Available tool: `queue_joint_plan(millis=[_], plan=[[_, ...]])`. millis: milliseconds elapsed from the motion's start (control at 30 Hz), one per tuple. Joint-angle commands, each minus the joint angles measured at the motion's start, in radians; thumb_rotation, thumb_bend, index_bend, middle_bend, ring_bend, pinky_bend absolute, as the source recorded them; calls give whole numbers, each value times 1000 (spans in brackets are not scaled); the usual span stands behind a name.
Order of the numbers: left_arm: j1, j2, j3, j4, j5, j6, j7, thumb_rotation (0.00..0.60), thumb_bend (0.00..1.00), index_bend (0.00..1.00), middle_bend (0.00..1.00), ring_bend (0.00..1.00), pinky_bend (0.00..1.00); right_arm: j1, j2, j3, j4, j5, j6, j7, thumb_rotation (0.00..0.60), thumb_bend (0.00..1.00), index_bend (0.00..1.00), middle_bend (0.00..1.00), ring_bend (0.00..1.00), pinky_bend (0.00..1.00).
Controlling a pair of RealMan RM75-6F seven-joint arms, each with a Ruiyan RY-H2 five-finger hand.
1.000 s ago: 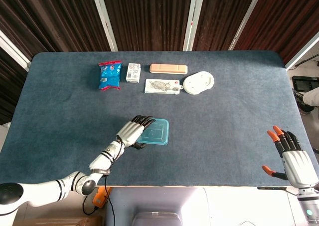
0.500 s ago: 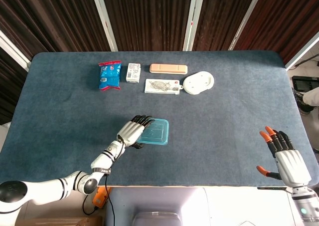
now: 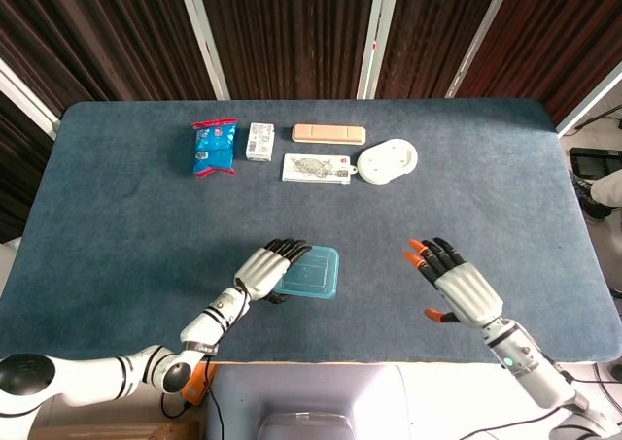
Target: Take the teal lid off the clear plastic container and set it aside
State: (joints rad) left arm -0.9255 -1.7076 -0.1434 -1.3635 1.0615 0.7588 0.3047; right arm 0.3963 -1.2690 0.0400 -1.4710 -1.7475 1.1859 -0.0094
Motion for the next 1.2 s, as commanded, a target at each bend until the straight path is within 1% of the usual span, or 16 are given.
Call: queue_joint_plan(millis=[33, 133, 200, 233, 333, 467, 500, 633, 700, 1000, 1200], plan=[[7, 8, 16, -27, 10, 13, 15, 600, 272, 0, 238, 180, 166, 61, -68, -1, 48, -50, -36, 20, 600, 210, 189, 0, 0, 0], [14, 19, 27, -55, 25, 28, 25, 600, 272, 0, 237, 173, 167, 101, -120, -11, 75, -81, -48, 34, 600, 210, 245, 0, 0, 0], [20, 24, 33, -64, 44, 60, 46, 600, 272, 0, 236, 152, 168, 122, -158, -19, 97, -95, -43, 76, 600, 210, 305, 0, 0, 0], [22, 24, 33, -64, 47, 66, 50, 600, 272, 0, 236, 145, 167, 126, -164, -20, 101, -97, -43, 84, 600, 210, 330, 0, 0, 0], [27, 24, 34, -67, 52, 82, 55, 600, 272, 0, 232, 138, 164, 139, -182, -24, 122, -104, -41, 106, 600, 210, 362, 0, 0, 0], [34, 39, 25, -93, 29, 60, 16, 600, 272, 0, 231, 142, 167, 177, -257, -39, 208, -115, -58, 158, 600, 212, 433, 0, 0, 0], [35, 34, 22, -89, 32, 62, 5, 600, 272, 0, 231, 143, 168, 189, -290, -47, 229, -115, -63, 193, 600, 215, 442, 0, 0, 0], [38, 26, 20, -81, 49, 63, -20, 600, 272, 0, 232, 145, 171, 199, -350, -49, 311, -121, -14, 233, 600, 238, 479, 0, 0, 0], [39, 24, 20, -78, 49, 57, -29, 600, 270, 0, 233, 145, 172, 210, -371, -55, 344, -114, -14, 267, 600, 267, 498, 0, 0, 0], [47, 10, 28, -66, 63, 52, -54, 600, 273, 0, 232, 145, 177, 239, -431, -67, 412, -106, 26, 335, 600, 369, 558, 1, 0, 0], [57, -6, 43, -41, 98, 56, -77, 600, 273, 0, 232, 145, 181, 248, -441, -72, 432, -88, 35, 343, 600, 375, 565, 5, 0, 0]])
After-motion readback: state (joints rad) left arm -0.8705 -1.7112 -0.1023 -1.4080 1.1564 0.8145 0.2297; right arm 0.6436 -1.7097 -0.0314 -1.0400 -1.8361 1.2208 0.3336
